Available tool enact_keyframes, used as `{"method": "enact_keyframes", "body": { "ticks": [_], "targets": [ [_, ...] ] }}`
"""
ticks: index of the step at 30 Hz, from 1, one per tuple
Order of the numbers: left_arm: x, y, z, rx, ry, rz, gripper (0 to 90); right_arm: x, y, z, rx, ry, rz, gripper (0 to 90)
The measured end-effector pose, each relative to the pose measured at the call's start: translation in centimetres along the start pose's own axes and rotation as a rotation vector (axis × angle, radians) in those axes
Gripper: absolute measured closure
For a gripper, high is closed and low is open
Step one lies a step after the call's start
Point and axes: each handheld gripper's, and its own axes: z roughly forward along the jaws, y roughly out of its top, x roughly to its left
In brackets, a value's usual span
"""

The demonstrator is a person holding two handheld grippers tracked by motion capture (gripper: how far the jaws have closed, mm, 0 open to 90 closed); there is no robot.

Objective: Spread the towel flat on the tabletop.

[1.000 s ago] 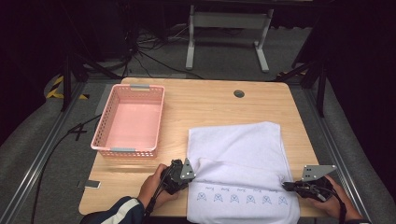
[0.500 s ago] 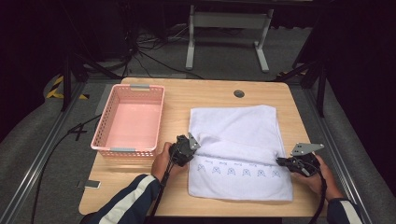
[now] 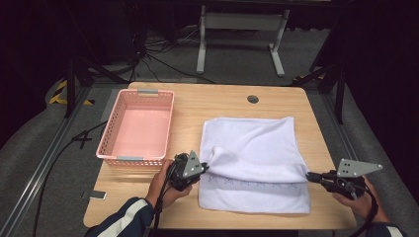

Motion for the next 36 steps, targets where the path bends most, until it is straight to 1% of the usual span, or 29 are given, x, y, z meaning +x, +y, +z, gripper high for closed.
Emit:
{"method": "enact_keyframes", "body": {
  "ticks": [1, 3, 4, 5, 7, 8, 9, 10, 11, 13, 15, 16, 17, 18, 19, 20, 22, 23, 24, 25, 26, 27, 28, 29, 31, 33, 34, 35, 36],
  "targets": [
    [-0.2, -0.5, 0.1, 0.031, -0.004, -0.007, 76.6, 0.4, -0.5, 0.2, 0.028, 0.026, -0.011, 81.6],
    [-0.2, -1.3, 0.2, 0.075, -0.023, -0.052, 62.4, 1.1, -1.6, 0.7, 0.097, 0.031, -0.011, 73.9],
    [-0.1, -1.6, 0.2, 0.06, -0.036, -0.074, 61.3, 1.2, -2.1, 1.0, 0.116, 0.048, -0.002, 70.3],
    [0.1, -1.5, 0.0, 0.044, -0.05, -0.103, 51.0, 1.3, -2.6, 1.0, 0.114, 0.024, 0.034, 64.9],
    [0.4, -0.8, 0.0, 0.041, -0.039, -0.12, 46.1, 1.2, -2.3, 0.7, 0.092, 0.012, 0.064, 60.6],
    [0.4, -0.8, 0.0, 0.041, -0.039, -0.12, 42.9, 1.2, -2.0, 0.6, 0.079, -0.001, 0.071, 57.4],
    [0.6, 0.2, 0.3, 0.039, -0.056, -0.12, 42.9, 1.2, -2.0, 0.6, 0.079, -0.001, 0.071, 57.4],
    [0.7, 0.8, 0.7, 0.029, -0.05, -0.124, 38.5, 1.0, -1.2, 0.5, 0.076, -0.045, 0.096, 56.5],
    [0.8, 1.6, 1.2, 0.024, -0.043, -0.124, 38.2, 0.9, -0.7, 0.6, 0.074, -0.053, 0.1, 54.1],
    [1.1, 3.0, 2.6, 0.021, -0.071, -0.111, 34.9, 0.6, 0.3, 1.2, 0.091, -0.104, 0.104, 50.6],
    [1.7, 4.2, 4.6, 0.064, -0.077, -0.073, 32.5, 0.0, 0.9, 2.1, 0.102, -0.114, 0.123, 48.2],
    [2.0, 4.5, 5.7, 0.084, -0.078, -0.043, 28.4, -0.7, 0.9, 3.0, 0.138, -0.129, 0.147, 45.8],
    [2.5, 4.6, 6.7, 0.113, -0.093, -0.049, 28.3, -1.1, 0.8, 3.3, 0.155, -0.113, 0.164, 45.8],
    [3.1, 4.6, 7.8, 0.137, -0.139, -0.083, 28.3, -1.1, 0.8, 3.3, 0.155, -0.113, 0.164, 45.8],
    [3.4, 4.6, 8.5, 0.145, -0.174, -0.096, 27.5, -1.3, 0.5, 3.7, 0.178, -0.114, 0.178, 45.1],
    [3.5, 4.6, 8.9, 0.153, -0.184, -0.081, 27.9, -1.5, 0.3, 4.0, 0.193, -0.117, 0.185, 44.9],
    [3.2, 4.5, 9.3, 0.18, -0.246, -0.05, 36.8, -1.6, -0.2, 4.4, 0.219, -0.095, 0.209, 44.9],
    [2.7, 4.5, 9.2, 0.242, -0.206, 0.004, 43.0, -1.5, -0.7, 4.7, 0.253, -0.106, 0.202, 52.2],
    [2.6, 4.4, 9.0, 0.237, -0.2, 0.015, 52.0, -1.4, -0.8, 4.7, 0.26, -0.101, 0.199, 58.9],
    [2.6, 4.4, 9.0, 0.237, -0.2, 0.015, 59.1, -1.4, -0.8, 4.7, 0.26, -0.101, 0.199, 58.9],
    [2.6, 4.2, 8.2, 0.203, -0.205, 0.005, 59.1, -1.1, -0.9, 4.6, 0.266, -0.097, 0.182, 65.3],
    [2.5, 4.1, 7.7, 0.18, -0.194, 0.002, 68.6, -0.6, -0.8, 4.2, 0.234, -0.102, 0.138, 74.6],
    [2.4, 4.0, 6.6, 0.142, -0.192, 0.012, 71.6, -0.3, -0.7, 3.9, 0.219, -0.099, 0.129, 80.4],
    [2.3, 3.9, 5.8, 0.125, -0.187, 0.016, 74.2, 0.2, -0.5, 3.2, 0.182, -0.077, 0.095, 81.8],
    [1.8, 3.5, 4.2, 0.1, -0.193, 0.034, 76.2, 1.1, -0.2, 2.4, 0.166, -0.045, 0.067, 82.1],
    [1.1, 3.0, 2.8, 0.101, -0.171, 0.068, 71.2, 1.9, -0.2, 1.4, 0.138, -0.016, 0.029, 76.5],
    [0.6, 2.5, 2.1, 0.083, -0.198, 0.082, 69.2, 2.2, -0.3, 1.0, 0.124, -0.001, 0.021, 75.7],
    [0.3, 2.2, 1.7, 0.09, -0.201, 0.086, 70.9, 2.7, -0.5, 0.6, 0.115, 0.04, -0.008, 76.0],
    [0.3, 2.2, 1.7, 0.09, -0.201, 0.086, 68.8, 2.7, -0.5, 0.6, 0.115, 0.04, -0.008, 76.0]
  ]
}}
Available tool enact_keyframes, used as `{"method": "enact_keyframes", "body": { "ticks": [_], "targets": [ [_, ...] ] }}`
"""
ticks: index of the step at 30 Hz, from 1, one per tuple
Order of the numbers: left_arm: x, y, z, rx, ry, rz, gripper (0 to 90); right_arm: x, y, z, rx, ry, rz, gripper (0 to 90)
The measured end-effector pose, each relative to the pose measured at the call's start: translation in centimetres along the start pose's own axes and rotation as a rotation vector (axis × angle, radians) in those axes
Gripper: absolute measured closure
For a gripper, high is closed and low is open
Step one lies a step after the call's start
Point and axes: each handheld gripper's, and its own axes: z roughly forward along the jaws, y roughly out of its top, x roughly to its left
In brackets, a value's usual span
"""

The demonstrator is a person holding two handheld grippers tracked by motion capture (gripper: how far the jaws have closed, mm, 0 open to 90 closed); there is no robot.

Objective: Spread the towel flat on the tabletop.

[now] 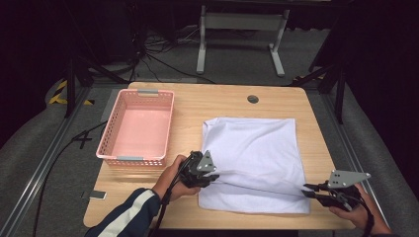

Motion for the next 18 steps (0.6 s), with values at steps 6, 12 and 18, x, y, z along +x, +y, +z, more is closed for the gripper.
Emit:
{"method": "enact_keyframes", "body": {
  "ticks": [6, 12, 18],
  "targets": [
    [-3.4, -3.0, -1.2, 0.072, -0.007, -0.006, 60.4, 2.0, -2.0, -0.6, 0.08, 0.099, -0.048, 70.1],
    [-4.1, -4.3, -3.0, 0.005, 0.04, -0.119, 41.7, 2.1, -2.1, -2.0, 0.018, 0.018, 0.011, 60.8],
    [-1.1, -1.3, -1.2, -0.128, 0.081, -0.208, 36.7, 0.1, 1.1, -0.1, -0.041, -0.131, 0.104, 61.7]
  ]
}}
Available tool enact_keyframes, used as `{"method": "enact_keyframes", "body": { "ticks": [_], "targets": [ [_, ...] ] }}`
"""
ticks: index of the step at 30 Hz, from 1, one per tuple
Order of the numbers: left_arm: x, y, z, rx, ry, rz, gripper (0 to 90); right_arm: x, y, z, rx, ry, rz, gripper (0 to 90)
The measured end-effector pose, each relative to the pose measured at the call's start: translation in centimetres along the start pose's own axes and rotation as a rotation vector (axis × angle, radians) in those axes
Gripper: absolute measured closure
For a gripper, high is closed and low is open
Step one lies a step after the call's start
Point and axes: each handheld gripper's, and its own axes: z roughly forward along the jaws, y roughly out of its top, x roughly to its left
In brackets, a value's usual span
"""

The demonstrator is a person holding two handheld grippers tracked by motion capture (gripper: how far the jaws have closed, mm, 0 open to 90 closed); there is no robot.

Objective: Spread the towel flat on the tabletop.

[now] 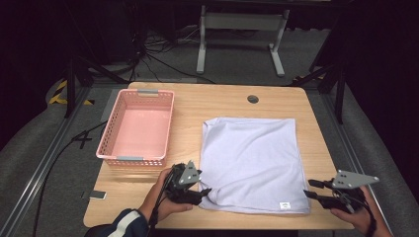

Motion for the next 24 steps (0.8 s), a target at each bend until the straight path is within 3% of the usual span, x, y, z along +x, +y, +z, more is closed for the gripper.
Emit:
{"method": "enact_keyframes", "body": {
  "ticks": [2, 4, 5, 6, 8, 9, 10, 13, 15, 16, 21, 23, 24],
  "targets": [
    [0.4, 0.6, 0.8, -0.003, 0.017, -0.012, 37.3, -0.3, 0.5, 0.8, 0.004, 0.012, -0.001, 61.0],
    [1.5, 1.3, 2.6, 0.044, 0.007, 0.028, 44.1, -0.9, 1.5, 2.9, 0.023, 0.007, -0.005, 65.4],
    [2.1, 1.2, 3.4, 0.044, -0.012, 0.001, 45.6, -1.1, 1.7, 3.7, 0.041, 0.017, 0.003, 65.2],
    [2.7, 1.0, 4.5, 0.082, -0.049, -0.011, 47.1, -1.4, 1.8, 4.7, 0.055, 0.029, 0.0, 67.2],
    [2.7, 0.5, 5.3, 0.125, -0.053, 0.017, 51.8, -2.0, 1.3, 6.4, 0.092, 0.049, 0.017, 75.9],
    [2.5, 0.2, 5.6, 0.126, -0.089, 0.001, 52.9, -1.9, 0.9, 7.0, 0.115, 0.078, -0.002, 79.5],
    [2.3, -0.1, 5.6, 0.136, -0.109, 0.019, 57.3, -1.7, 0.5, 7.2, 0.136, 0.088, -0.02, 81.5],
    [1.1, -1.0, 5.4, 0.173, -0.132, 0.055, 58.7, -1.4, 0.0, 6.6, 0.122, 0.107, -0.016, 84.6],
    [0.0, -1.9, 4.9, 0.16, -0.114, 0.048, 58.1, -1.1, -0.5, 6.2, 0.129, 0.101, -0.013, 83.1],
    [-0.2, -2.0, 4.5, 0.179, -0.124, 0.054, 58.2, -0.9, -0.9, 5.9, 0.121, 0.108, -0.015, 82.9],
    [-2.0, -3.3, 2.8, 0.173, -0.162, 0.052, 55.7, 0.1, -2.0, 4.6, 0.118, 0.122, 0.01, 82.1],
    [-1.9, -3.0, 2.2, 0.16, -0.137, 0.041, 45.3, 0.6, -2.2, 4.2, 0.126, 0.125, -0.005, 79.0],
    [-1.6, -2.7, 2.1, 0.151, -0.113, 0.036, 45.3, 0.8, -2.1, 4.1, 0.135, 0.125, -0.021, 76.5]
  ]
}}
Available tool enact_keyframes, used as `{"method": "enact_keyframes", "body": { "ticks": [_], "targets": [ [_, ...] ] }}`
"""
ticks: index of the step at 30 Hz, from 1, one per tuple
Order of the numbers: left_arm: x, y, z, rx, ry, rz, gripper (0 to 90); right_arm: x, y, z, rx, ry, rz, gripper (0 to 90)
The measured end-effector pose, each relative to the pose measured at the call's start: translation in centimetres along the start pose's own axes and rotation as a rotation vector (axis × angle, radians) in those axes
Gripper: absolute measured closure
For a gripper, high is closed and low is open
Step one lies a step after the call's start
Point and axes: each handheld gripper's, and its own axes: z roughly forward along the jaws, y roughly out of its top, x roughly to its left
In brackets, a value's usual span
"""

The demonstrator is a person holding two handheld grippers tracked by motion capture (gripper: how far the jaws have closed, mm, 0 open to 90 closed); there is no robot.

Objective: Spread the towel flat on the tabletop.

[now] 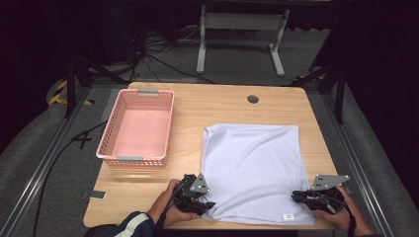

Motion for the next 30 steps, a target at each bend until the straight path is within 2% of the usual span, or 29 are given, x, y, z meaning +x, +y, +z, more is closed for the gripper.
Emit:
{"method": "enact_keyframes", "body": {
  "ticks": [1, 3, 4, 5, 6, 8, 9, 10, 11, 12, 13, 14, 15, 16, 17, 18, 19, 20, 22, 23, 24, 25, 26, 28, 29, 30],
  "targets": [
    [0.4, 0.5, -0.1, -0.016, 0.021, -0.017, 41.3, 0.0, 0.2, -0.2, -0.002, -0.011, 0.001, 72.6],
    [1.6, 1.8, 0.2, -0.044, 0.075, -0.052, 36.3, -0.8, 0.9, -0.8, -0.044, -0.023, 0.018, 70.3],
    [2.5, 2.8, 0.6, -0.052, 0.105, -0.052, 34.5, -1.3, 1.4, -1.0, -0.058, -0.058, 0.027, 65.6],
    [3.1, 3.3, 0.9, -0.052, 0.116, -0.064, 31.7, -2.1, 2.2, -1.2, -0.069, -0.099, 0.05, 63.6],
    [4.3, 4.3, 1.5, -0.063, 0.14, -0.091, 30.5, -2.7, 2.7, -1.2, -0.075, -0.112, 0.062, 60.8],
    [6.0, 5.5, 2.3, -0.06, 0.177, -0.117, 29.3, -4.6, 4.1, -1.0, -0.08, -0.199, 0.096, 57.6],
    [8.1, 6.5, 3.1, -0.074, 0.203, -0.161, 29.3, -6.3, 5.0, -0.6, -0.1, -0.224, 0.124, 56.3],
    [8.1, 6.5, 3.1, -0.074, 0.203, -0.161, 29.0, -6.3, 5.0, -0.6, -0.1, -0.224, 0.124, 56.3],
    [9.3, 7.1, 3.6, -0.073, 0.244, -0.177, 29.0, -7.2, 5.5, -0.3, -0.094, -0.243, 0.137, 54.5],
    [11.0, 7.6, 3.9, -0.097, 0.264, -0.22, 29.7, -9.0, 6.4, 0.4, -0.079, -0.27, 0.16, 53.9],
    [11.7, 7.8, 4.1, -0.087, 0.279, -0.231, 30.0, -9.9, 6.7, 0.7, -0.087, -0.278, 0.18, 53.6],
    [11.7, 7.8, 4.1, -0.087, 0.279, -0.231, 30.0, -9.9, 6.7, 0.7, -0.087, -0.278, 0.18, 53.6],
    [12.8, 8.1, 4.4, -0.081, 0.306, -0.275, 30.0, -10.6, 6.9, 0.9, -0.091, -0.295, 0.196, 53.7],
    [13.6, 8.3, 4.7, -0.094, 0.307, -0.304, 31.7, -11.7, 7.3, 1.2, -0.1, -0.321, 0.231, 53.7],
    [14.3, 8.5, 4.9, -0.1, 0.308, -0.316, 33.0, -13.3, 7.9, 1.5, -0.139, -0.338, 0.284, 53.8],
    [14.9, 8.7, 5.1, -0.105, 0.33, -0.33, 33.0, -13.3, 7.9, 1.5, -0.139, -0.338, 0.284, 53.8],
    [15.7, 8.9, 5.2, -0.13, 0.339, -0.371, 35.4, -14.0, 8.2, 1.7, -0.139, -0.364, 0.306, 53.9],
    [16.2, 9.0, 5.3, -0.135, 0.324, -0.385, 42.6, -14.8, 8.6, 2.1, -0.128, -0.396, 0.315, 54.4],
    [17.2, 9.3, 5.7, -0.116, 0.348, -0.425, 43.8, -15.8, 9.2, 2.5, -0.121, -0.406, 0.331, 54.2],
    [17.8, 9.5, 6.4, -0.077, 0.344, -0.424, 43.7, -16.8, 9.7, 3.0, -0.112, -0.424, 0.355, 53.1],
    [18.0, 9.4, 6.8, -0.055, 0.356, -0.419, 43.4, -17.1, 9.9, 3.1, -0.116, -0.428, 0.368, 52.9],
    [18.0, 9.4, 6.8, -0.055, 0.356, -0.419, 43.7, -17.5, 10.2, 3.4, -0.112, -0.453, 0.377, 52.8],
    [18.2, 9.4, 7.2, -0.049, 0.327, -0.424, 47.0, -18.0, 10.4, 3.7, -0.098, -0.479, 0.394, 52.9],
    [18.2, 9.2, 7.6, -0.046, 0.318, -0.428, 46.5, -18.4, 10.4, 4.1, -0.1, -0.469, 0.413, 52.7],
    [18.2, 9.2, 7.5, -0.05, 0.295, -0.421, 50.1, -19.0, 10.4, 4.7, -0.086, -0.497, 0.436, 51.7],
    [18.1, 9.2, 7.4, -0.034, 0.298, -0.41, 54.0, -19.3, 10.3, 5.2, -0.056, -0.514, 0.448, 50.8]
  ]
}}
